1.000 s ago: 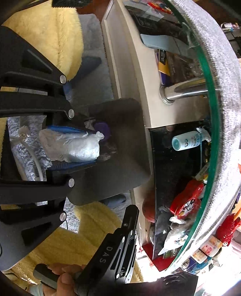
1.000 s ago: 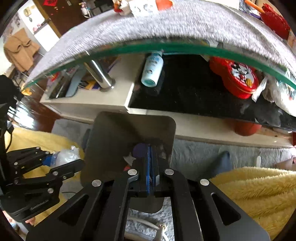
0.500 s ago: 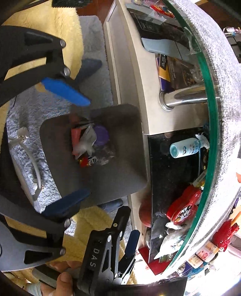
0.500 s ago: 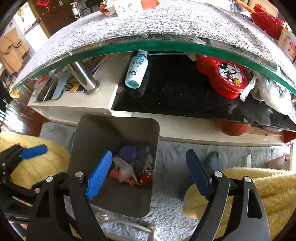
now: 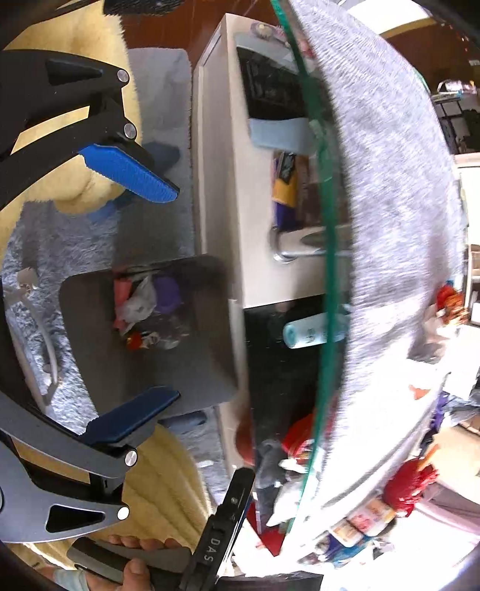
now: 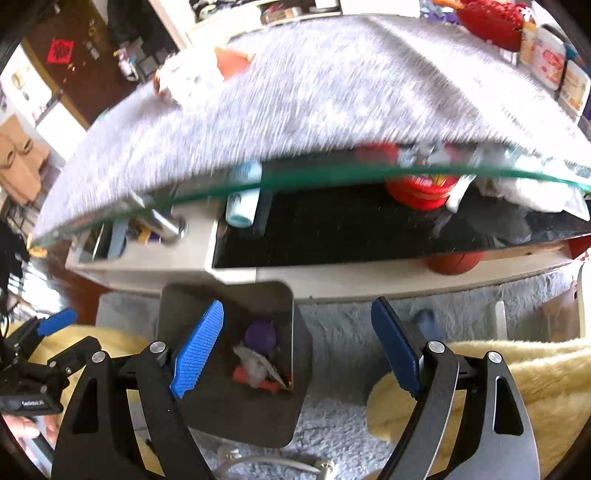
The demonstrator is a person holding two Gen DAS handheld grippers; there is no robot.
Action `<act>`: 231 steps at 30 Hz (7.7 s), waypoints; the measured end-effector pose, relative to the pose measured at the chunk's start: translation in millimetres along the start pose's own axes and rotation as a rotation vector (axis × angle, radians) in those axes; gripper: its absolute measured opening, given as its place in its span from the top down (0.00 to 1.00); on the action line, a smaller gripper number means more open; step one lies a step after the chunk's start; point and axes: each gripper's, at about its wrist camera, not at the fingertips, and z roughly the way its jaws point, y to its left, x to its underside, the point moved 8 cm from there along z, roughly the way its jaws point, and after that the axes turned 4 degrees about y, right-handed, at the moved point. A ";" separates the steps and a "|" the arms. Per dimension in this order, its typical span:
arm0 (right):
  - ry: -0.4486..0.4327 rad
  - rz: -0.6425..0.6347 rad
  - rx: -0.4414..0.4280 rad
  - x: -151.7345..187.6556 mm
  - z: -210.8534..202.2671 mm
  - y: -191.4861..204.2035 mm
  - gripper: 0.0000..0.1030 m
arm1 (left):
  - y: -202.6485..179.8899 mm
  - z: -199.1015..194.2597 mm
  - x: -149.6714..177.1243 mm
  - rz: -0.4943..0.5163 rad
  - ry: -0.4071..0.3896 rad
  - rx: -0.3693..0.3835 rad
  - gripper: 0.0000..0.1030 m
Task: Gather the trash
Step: 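Move both tools back over the table toward the snack bag pile, then grasp the orange-red snack bag with the left tool while the right tool grasps the orange cloth, then carry the snack bag and orange cloth into the bin and open both tools, then move both tools back over the table toward the wrapper and bottle, then grasp the clear plastic wrapper with the left tool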
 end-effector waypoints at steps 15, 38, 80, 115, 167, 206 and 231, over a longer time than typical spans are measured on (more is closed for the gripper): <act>-0.146 -0.064 0.012 -94.9 -47.2 9.7 0.19 | 15.9 -44.9 -82.7 -0.014 -0.130 -0.030 0.08; -0.092 -0.192 -0.030 -182.4 10.3 38.6 0.44 | 8.9 -31.6 -226.2 0.046 -0.173 -0.062 0.11; -0.088 -0.251 -0.078 -199.2 10.4 56.3 0.71 | -0.8 3.1 -289.4 0.073 -0.137 0.002 0.60; -0.047 -0.261 -0.133 -13.1 -41.3 85.2 0.70 | -41.6 -73.1 -76.8 0.084 -0.155 0.031 0.58; 0.196 -0.164 -0.056 50.3 36.2 39.7 0.29 | -12.2 14.9 -7.0 -0.009 0.086 0.043 0.25; -0.065 -0.086 0.008 -196.7 0.8 30.7 0.29 | -47.2 21.3 -205.5 0.149 -0.045 0.047 0.24; -0.051 -0.159 -0.017 -265.9 56.3 78.8 0.29 | -21.8 46.0 -239.5 0.102 -0.030 0.074 0.62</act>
